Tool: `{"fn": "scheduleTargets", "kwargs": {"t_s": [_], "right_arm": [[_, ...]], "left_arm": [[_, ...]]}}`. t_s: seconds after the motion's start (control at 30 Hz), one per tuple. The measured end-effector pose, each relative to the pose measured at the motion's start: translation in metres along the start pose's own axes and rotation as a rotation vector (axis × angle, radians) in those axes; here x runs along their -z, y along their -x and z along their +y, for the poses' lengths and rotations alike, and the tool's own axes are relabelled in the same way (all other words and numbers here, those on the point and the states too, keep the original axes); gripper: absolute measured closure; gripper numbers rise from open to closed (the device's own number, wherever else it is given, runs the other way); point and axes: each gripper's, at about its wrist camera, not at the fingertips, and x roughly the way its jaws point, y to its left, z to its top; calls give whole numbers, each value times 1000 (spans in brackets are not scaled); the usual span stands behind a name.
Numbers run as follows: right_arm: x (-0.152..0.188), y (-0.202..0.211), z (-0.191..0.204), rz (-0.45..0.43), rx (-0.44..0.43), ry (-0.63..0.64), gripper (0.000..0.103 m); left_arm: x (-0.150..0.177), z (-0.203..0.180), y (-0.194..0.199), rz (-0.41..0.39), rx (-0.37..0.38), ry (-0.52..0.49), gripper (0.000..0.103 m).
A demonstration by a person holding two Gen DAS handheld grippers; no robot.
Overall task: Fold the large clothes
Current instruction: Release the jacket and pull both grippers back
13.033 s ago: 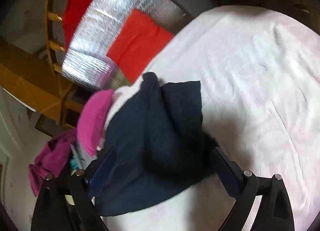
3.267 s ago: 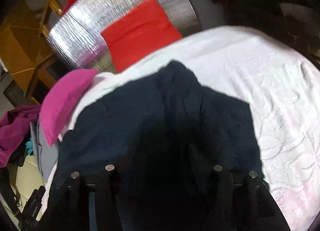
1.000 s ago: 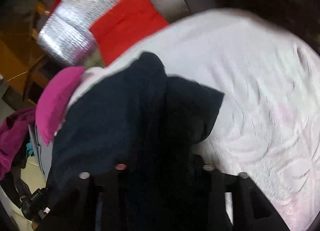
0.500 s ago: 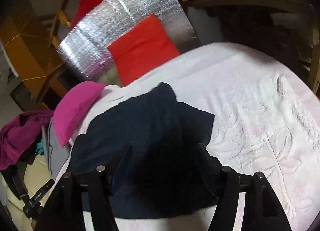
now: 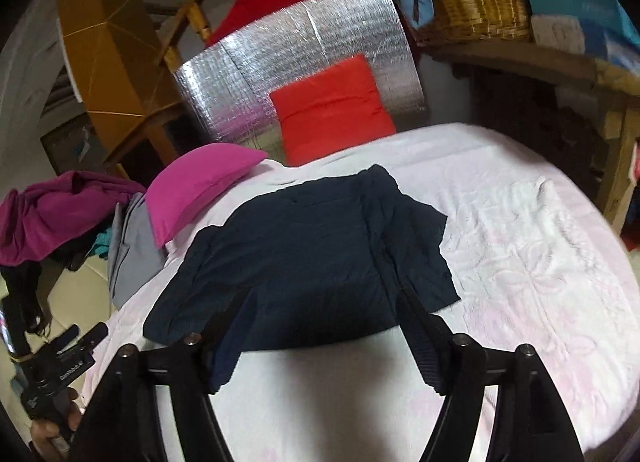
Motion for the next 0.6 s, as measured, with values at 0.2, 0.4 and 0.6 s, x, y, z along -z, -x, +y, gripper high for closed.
{"fn": "scheduleTargets", "kwargs": {"t_s": [0.2,0.4,0.6], "right_arm": [[10,52,33,-24,31,55,23],[10,106,61,-75,46,114,18],[15,154,82,-120,51,135,15]], "left_arm": [[0,-4,74,-82,7,-13,14],[-3,-1,140,-166,-14,8,8],[-5,-1,188,-234,-24,11,6]]}}
